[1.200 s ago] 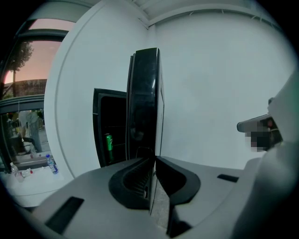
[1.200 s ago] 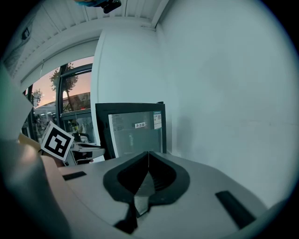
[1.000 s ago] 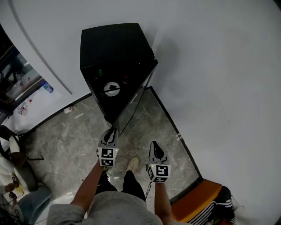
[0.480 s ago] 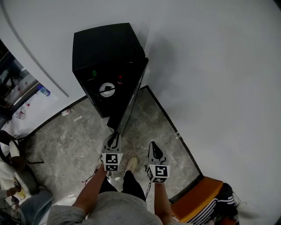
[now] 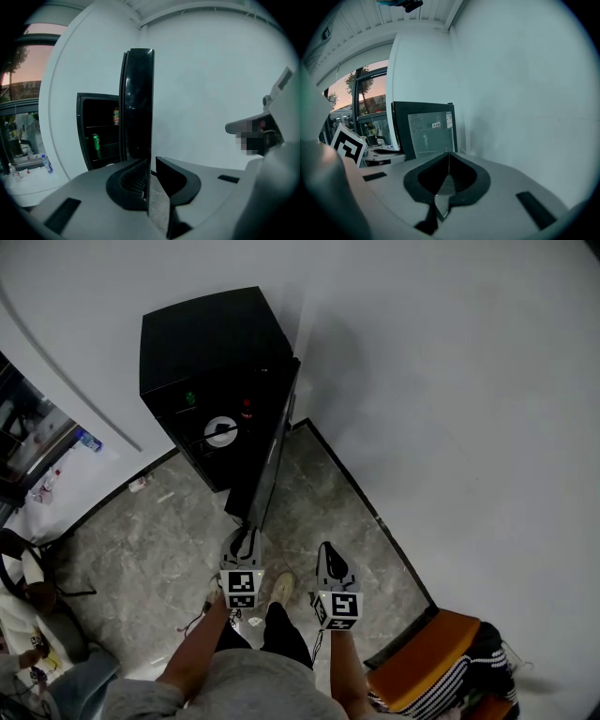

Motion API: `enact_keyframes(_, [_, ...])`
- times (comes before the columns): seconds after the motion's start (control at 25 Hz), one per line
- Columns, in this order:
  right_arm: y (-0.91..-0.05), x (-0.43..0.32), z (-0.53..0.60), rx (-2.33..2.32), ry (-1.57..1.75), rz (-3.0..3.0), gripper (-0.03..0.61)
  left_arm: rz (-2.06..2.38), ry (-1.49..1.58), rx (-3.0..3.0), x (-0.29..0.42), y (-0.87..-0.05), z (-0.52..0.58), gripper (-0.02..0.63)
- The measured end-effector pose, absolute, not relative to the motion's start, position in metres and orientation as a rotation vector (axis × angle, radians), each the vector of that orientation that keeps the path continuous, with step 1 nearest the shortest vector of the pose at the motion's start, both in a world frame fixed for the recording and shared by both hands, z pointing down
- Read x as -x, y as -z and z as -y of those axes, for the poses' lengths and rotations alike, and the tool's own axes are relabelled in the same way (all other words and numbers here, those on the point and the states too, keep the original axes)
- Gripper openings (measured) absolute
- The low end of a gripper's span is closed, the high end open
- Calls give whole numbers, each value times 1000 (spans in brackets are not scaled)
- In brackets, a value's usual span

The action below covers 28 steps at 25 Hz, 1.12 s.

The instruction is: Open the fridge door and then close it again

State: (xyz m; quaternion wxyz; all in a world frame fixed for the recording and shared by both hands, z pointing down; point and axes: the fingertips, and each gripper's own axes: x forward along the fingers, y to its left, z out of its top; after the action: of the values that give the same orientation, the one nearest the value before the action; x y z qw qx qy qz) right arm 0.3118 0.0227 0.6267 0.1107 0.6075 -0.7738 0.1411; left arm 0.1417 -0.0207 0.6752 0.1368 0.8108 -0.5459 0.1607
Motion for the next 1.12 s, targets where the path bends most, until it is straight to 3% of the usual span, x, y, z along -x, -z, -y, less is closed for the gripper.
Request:
enact_keyframes(0.36, [-629, -327, -31, -1811, -424, 2254, 25, 1536, -479, -2361, -166, -677, 13, 109])
enact_keyframes(1.12, [-634, -349, -43, -1849, -436, 2230, 25, 1570, -491, -2361, -185, -677, 7, 109])
